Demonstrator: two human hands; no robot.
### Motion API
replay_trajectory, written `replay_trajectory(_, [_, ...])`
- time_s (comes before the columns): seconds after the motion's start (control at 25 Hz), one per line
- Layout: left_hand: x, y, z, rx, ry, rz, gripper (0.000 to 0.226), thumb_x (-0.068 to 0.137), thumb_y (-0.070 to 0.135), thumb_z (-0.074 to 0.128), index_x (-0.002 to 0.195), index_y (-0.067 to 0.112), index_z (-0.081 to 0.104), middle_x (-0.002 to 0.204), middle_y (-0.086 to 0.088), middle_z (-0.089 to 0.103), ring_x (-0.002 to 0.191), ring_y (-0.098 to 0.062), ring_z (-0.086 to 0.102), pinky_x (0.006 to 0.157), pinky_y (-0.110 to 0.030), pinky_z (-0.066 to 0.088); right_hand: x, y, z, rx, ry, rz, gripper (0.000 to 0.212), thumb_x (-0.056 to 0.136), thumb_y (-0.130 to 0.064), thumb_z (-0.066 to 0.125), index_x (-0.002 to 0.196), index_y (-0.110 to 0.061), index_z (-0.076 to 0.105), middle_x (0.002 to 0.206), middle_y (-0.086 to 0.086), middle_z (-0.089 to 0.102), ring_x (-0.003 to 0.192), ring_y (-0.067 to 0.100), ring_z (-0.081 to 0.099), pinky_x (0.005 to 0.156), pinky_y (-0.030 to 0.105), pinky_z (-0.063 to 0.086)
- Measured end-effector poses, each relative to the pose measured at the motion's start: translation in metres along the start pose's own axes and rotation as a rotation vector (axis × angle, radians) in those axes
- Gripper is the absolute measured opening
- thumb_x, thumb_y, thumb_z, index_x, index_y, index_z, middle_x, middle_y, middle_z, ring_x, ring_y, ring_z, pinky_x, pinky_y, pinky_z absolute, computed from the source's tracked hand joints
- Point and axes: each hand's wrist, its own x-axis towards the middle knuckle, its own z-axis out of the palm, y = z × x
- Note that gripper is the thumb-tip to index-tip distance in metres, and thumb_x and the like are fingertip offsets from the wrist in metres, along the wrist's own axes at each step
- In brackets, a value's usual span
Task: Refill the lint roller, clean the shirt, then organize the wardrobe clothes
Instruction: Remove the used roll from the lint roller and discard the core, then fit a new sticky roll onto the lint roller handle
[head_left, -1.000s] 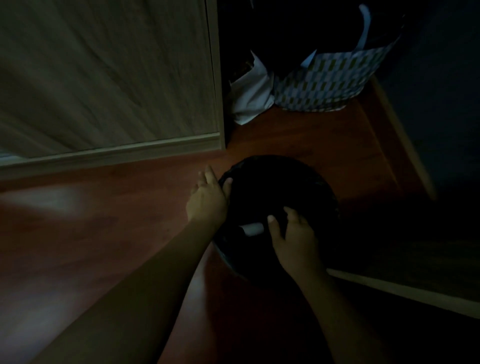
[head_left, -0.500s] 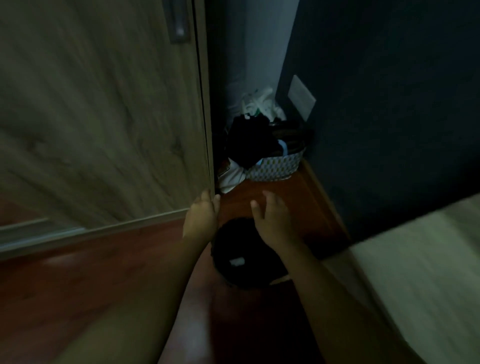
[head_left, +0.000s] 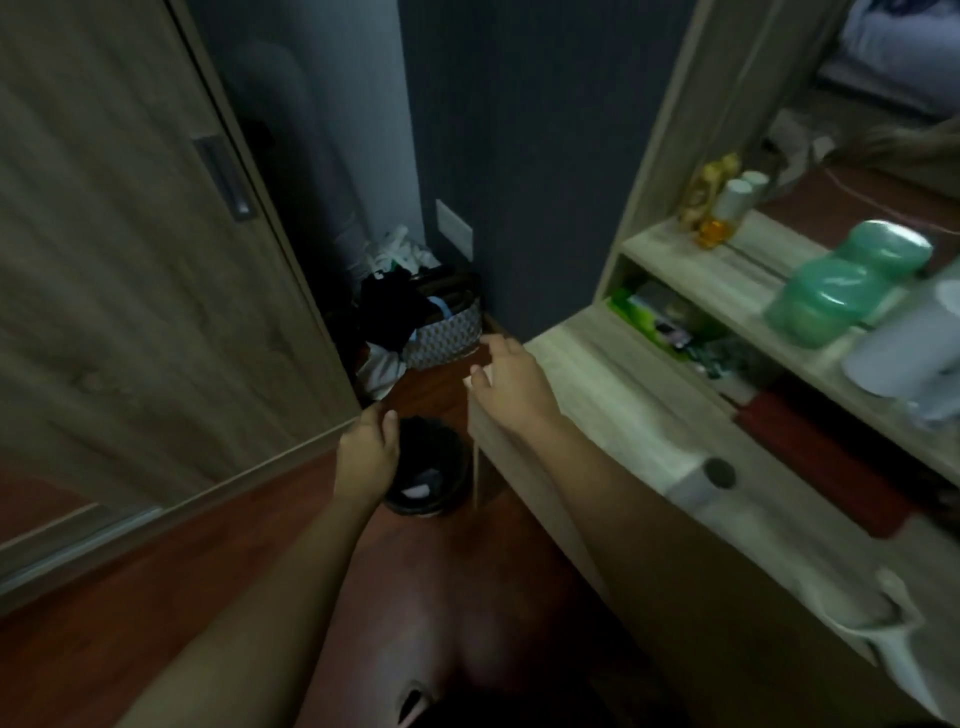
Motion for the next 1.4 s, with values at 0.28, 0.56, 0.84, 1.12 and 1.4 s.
replay_trajectory(0.28, [-0.114,0.097,0.102,0.068,-0.015,-0.121,0.039,0.099,0.021,0.043,0.127,-0.003,0.051,0.122,-0.027,0.059,0.111,-0.044,0.055,0.086,-0.042,0.044,-0.085,0.129,-0.095,0.013,0.022,-0.195,0.040,0.089,-0.014,0.046,0.129,-0.008,0.047,0.122,0.015,0.054,0.112,0.031,0.050,0.093,0.038,0.044])
replay_trajectory(0.56, [-0.187,0.178,0.184,0.015,-0.115,-0.071,0.038,0.099,0.022,0.043,0.129,0.001,0.051,0.124,-0.020,0.060,0.113,-0.036,0.057,0.089,-0.038,0.044,-0.102,0.246,-0.145,-0.008,-0.158,-0.261,0.034,0.091,-0.020,0.048,0.125,-0.014,0.052,0.123,0.006,0.054,0.116,0.023,0.049,0.091,0.029,0.039])
replay_trajectory(0.84, [-0.219,0.195,0.231,0.092,-0.349,0.170,0.056,0.087,0.039,0.031,0.129,0.009,0.053,0.128,-0.013,0.059,0.116,-0.029,0.055,0.094,-0.029,0.041,-0.108,0.298,-0.139,-0.049,-0.517,-0.448,0.054,0.085,-0.035,0.062,0.135,-0.025,0.044,0.138,-0.002,0.045,0.127,0.013,0.039,0.103,0.022,0.028])
replay_trajectory(1.12, [-0.231,0.189,0.256,0.237,-0.370,0.331,0.035,0.080,0.031,0.053,0.107,0.010,0.060,0.115,-0.020,0.063,0.097,-0.040,0.060,0.079,-0.042,0.055,-0.105,0.300,-0.131,0.063,-0.459,-0.465,0.045,0.083,-0.023,0.065,0.126,-0.018,0.051,0.121,0.002,0.054,0.107,0.017,0.055,0.090,0.027,0.044])
replay_trajectory(1.4, [-0.229,0.194,0.244,0.117,-0.272,0.263,0.041,0.082,0.041,0.053,0.093,0.004,0.063,0.094,-0.010,0.068,0.086,-0.029,0.062,0.072,-0.026,0.043,-0.123,0.309,-0.138,0.239,-0.361,-0.293,0.047,0.079,-0.019,0.069,0.122,-0.025,0.051,0.117,-0.002,0.051,0.106,0.014,0.054,0.085,0.022,0.045])
